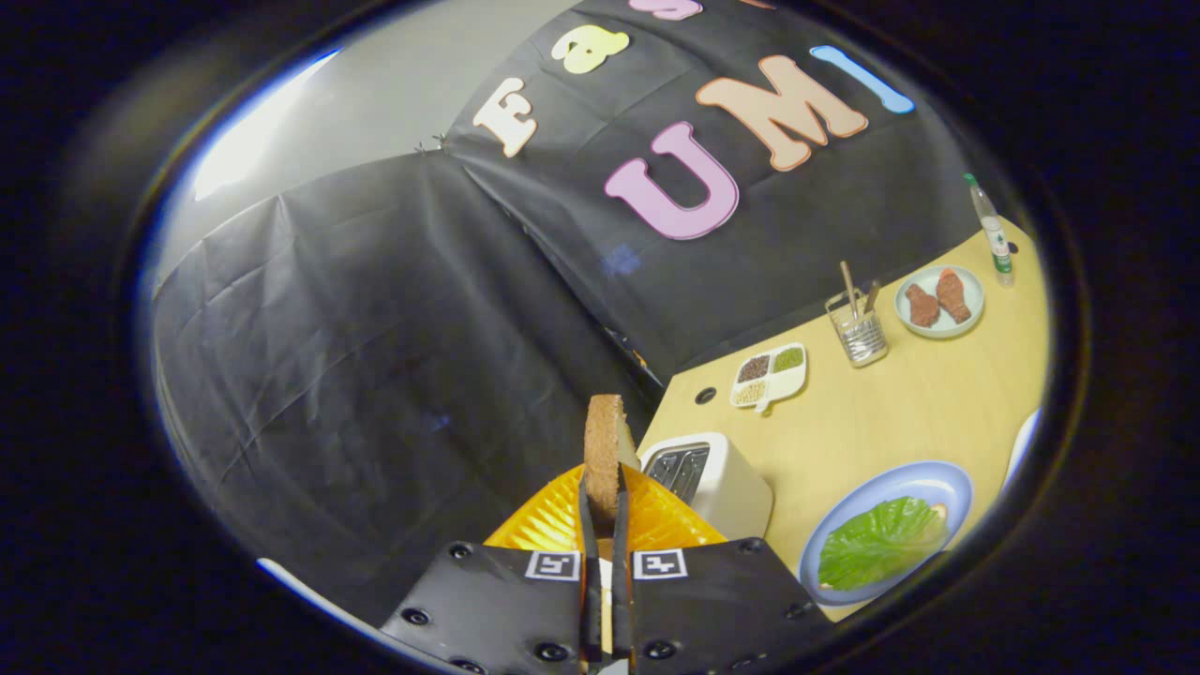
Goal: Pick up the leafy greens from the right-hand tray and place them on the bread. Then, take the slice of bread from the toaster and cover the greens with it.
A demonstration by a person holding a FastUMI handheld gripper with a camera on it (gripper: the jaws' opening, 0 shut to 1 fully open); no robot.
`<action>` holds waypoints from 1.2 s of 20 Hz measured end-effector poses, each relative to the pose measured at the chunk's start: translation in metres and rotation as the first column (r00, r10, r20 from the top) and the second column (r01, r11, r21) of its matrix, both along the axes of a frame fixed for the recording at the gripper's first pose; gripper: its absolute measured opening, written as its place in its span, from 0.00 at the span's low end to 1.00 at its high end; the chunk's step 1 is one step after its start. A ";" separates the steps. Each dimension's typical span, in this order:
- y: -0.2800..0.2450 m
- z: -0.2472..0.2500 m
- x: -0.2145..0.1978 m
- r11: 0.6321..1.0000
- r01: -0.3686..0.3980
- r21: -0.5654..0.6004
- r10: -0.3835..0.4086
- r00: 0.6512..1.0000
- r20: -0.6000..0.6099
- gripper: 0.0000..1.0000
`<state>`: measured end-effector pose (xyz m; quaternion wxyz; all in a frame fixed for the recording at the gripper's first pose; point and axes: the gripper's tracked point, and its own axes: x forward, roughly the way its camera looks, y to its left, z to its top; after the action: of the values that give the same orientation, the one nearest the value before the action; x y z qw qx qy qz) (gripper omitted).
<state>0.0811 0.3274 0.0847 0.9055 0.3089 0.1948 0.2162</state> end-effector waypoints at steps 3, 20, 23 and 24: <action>-0.022 0.007 -0.018 0.999 0.011 0.041 -0.013 0.999 0.035 0.07; -0.135 -0.145 -0.039 0.965 0.158 0.207 -0.132 0.982 -0.135 0.07; -0.140 -0.172 -0.031 0.964 0.179 0.196 -0.142 0.971 -0.191 0.07; -0.144 -0.185 -0.028 0.965 0.195 0.176 -0.155 0.964 -0.217 0.07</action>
<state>0.0533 0.1834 -0.1002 0.8619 0.4329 0.2348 0.1207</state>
